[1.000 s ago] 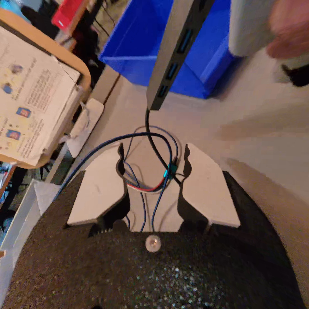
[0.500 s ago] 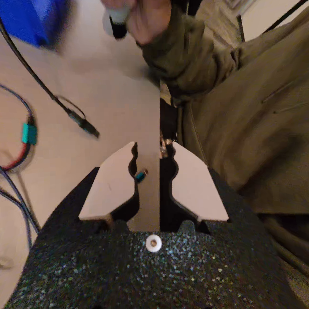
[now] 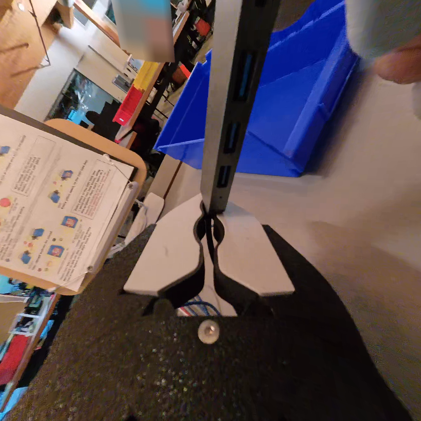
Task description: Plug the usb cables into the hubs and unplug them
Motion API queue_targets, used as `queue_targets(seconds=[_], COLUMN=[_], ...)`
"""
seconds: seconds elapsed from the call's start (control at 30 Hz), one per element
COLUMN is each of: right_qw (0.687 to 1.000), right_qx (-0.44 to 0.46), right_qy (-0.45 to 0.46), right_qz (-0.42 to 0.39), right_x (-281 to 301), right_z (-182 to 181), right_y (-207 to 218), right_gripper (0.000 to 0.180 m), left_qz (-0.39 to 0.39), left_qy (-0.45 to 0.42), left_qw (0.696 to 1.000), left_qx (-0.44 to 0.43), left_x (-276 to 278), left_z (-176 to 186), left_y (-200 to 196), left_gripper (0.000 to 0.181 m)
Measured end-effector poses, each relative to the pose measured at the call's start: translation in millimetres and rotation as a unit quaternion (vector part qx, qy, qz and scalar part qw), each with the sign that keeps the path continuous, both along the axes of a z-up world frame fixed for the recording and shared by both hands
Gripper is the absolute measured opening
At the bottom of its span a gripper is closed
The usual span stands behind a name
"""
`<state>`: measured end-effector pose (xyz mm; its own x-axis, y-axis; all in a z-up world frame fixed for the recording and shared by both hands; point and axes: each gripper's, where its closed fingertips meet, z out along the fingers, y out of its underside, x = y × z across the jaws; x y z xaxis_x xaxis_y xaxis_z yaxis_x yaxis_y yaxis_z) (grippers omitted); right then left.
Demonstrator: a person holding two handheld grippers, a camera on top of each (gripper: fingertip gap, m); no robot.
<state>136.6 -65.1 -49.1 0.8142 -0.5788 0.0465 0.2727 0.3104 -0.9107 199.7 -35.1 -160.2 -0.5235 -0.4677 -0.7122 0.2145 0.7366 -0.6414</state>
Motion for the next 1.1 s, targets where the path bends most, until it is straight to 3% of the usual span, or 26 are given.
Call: queue_targets(seconds=[0.13,0.33,0.43,0.53,0.67,0.97,1.1], right_qw=[0.998,0.977,0.973,0.973,0.983,0.989,0.992], right_qx=[-0.026,-0.121,-0.144,-0.152,-0.141,-0.109,-0.101], right_qy=[0.034,0.122,0.134,0.138,0.101,0.089,0.069], right_qz=[0.046,0.129,0.121,0.109,0.053,0.04,0.024], right_x=[1.3,-2.5,-0.5,2.4,9.7,8.5,9.1], right_z=[-14.7,-64.2,-73.7,-78.9,-75.1,-78.5,-79.0], right_y=[3.7,32.2,40.7,44.1,42.4,49.7,47.5], right_gripper=[0.035,0.047,0.044,0.052,0.056,0.069,0.047], left_qz=[0.006,-0.01,-0.014,-0.011,-0.014,-0.01,-0.014], left_qy=[-0.084,-0.161,-0.176,-0.171,-0.151,-0.131,-0.135], left_qw=[0.993,0.97,0.959,0.955,0.96,0.959,0.954], left_qx=[0.086,0.183,0.224,0.244,0.235,0.252,0.266], left_x=[6.2,14.0,17.5,20.7,19.4,17.5,16.6], left_z=[21.9,45.5,48.7,50.0,48.0,37.4,33.5], left_y=[23.0,51.7,60.3,66.5,66.6,74.2,75.6], left_gripper=[0.0,0.0,0.0,0.0,0.0,0.0,0.0])
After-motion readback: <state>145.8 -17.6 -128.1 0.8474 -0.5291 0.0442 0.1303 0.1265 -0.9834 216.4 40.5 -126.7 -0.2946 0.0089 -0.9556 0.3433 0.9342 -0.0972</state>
